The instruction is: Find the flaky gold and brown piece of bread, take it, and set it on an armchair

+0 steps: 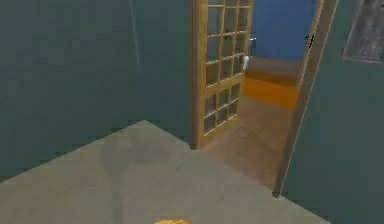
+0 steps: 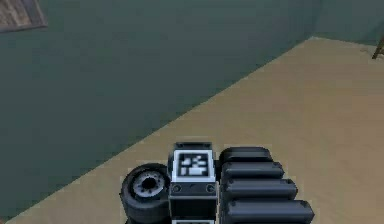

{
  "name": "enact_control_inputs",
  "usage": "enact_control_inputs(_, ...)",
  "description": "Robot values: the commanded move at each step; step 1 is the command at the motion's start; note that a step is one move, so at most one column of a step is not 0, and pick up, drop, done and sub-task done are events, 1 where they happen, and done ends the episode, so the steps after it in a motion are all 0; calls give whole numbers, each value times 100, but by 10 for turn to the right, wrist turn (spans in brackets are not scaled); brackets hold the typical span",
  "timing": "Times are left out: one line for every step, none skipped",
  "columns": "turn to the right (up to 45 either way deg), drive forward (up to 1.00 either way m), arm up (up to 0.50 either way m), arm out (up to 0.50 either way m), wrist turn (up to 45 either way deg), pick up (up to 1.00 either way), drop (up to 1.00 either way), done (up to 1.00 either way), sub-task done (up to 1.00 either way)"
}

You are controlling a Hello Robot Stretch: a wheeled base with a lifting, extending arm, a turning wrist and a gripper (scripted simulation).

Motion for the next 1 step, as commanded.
enact_control_inputs(0, 100, 0, 0, 0, 0, 0, 0, 0)
